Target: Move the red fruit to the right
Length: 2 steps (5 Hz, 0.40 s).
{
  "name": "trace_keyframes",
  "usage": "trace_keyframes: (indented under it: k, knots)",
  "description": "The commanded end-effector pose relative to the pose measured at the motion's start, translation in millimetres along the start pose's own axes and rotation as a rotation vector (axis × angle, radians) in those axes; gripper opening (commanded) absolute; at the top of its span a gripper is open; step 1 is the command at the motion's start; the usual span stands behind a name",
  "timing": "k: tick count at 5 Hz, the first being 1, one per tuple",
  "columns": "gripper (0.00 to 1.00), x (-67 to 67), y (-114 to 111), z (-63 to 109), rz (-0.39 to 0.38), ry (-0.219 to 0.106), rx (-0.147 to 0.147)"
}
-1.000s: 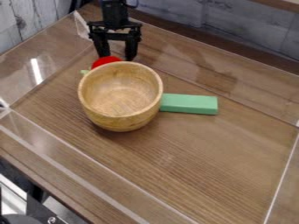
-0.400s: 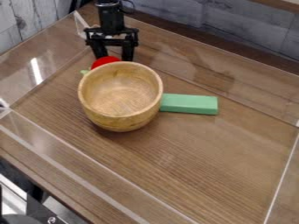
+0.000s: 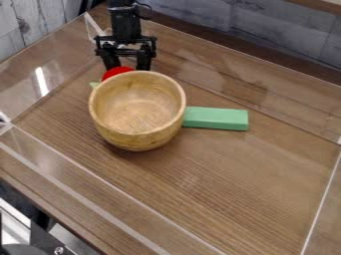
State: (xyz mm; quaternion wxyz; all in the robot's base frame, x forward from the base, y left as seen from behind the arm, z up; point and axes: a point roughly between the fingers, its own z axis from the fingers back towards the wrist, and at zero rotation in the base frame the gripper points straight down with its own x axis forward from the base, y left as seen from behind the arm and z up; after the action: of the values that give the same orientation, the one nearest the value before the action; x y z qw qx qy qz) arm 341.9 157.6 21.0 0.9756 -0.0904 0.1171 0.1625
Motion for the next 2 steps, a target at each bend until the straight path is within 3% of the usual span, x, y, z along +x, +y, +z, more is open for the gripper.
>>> trace_keyframes:
  k: [1,2]
  knots:
    - [0.0,-1.1,1.7,9.4,-0.007,-0.026,-0.005]
    - [0.0,4.7,-2.9,7.0,0.039,-0.029,-0.024]
